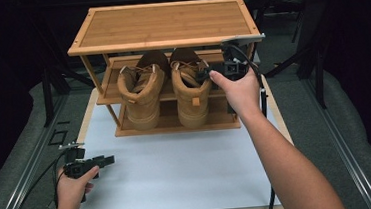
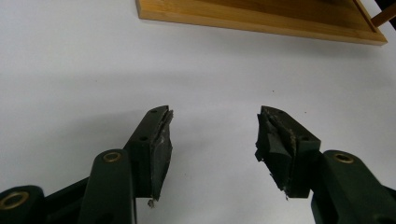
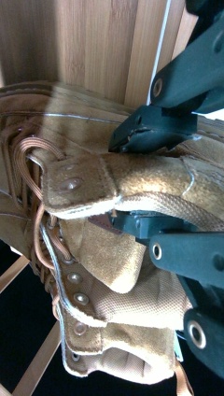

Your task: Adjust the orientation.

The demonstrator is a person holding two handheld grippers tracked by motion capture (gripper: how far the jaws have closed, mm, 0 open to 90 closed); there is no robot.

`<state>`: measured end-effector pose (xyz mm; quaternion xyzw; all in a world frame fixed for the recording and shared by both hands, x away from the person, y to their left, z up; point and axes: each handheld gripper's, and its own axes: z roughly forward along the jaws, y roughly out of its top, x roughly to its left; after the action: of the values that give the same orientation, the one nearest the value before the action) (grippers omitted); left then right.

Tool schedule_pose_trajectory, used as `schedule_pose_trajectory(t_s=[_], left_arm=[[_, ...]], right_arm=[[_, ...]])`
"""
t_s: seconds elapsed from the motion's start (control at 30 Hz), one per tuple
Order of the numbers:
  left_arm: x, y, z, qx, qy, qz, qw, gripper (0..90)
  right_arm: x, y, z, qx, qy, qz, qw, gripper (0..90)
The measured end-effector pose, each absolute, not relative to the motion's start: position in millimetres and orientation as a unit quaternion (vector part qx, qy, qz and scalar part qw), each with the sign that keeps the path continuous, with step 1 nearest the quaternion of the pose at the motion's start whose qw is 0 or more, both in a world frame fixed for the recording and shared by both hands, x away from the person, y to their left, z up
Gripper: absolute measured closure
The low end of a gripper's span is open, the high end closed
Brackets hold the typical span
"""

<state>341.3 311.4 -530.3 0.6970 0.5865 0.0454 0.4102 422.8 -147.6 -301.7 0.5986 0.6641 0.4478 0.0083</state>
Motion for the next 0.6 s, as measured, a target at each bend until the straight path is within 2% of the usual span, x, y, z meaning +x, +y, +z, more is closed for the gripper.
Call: schedule_pose_trajectory(t_s=[0.13, 0.5, 0.6], left_arm=[[341, 311, -529, 0.697, 0.587, 0.045, 0.410, 44.3], [342, 308, -522, 0.699, 0.576, 0.048, 0.421, 44.1], [342, 306, -516, 0.702, 0.568, 0.057, 0.426, 44.1]], right_arm=[[421, -147, -298, 0.598, 0.660, 0.454, -0.005, 57.1], [407, -163, -284, 0.590, 0.658, 0.467, -0.016, 56.6], [392, -172, -278, 0.576, 0.662, 0.480, -0.004, 56.6]])
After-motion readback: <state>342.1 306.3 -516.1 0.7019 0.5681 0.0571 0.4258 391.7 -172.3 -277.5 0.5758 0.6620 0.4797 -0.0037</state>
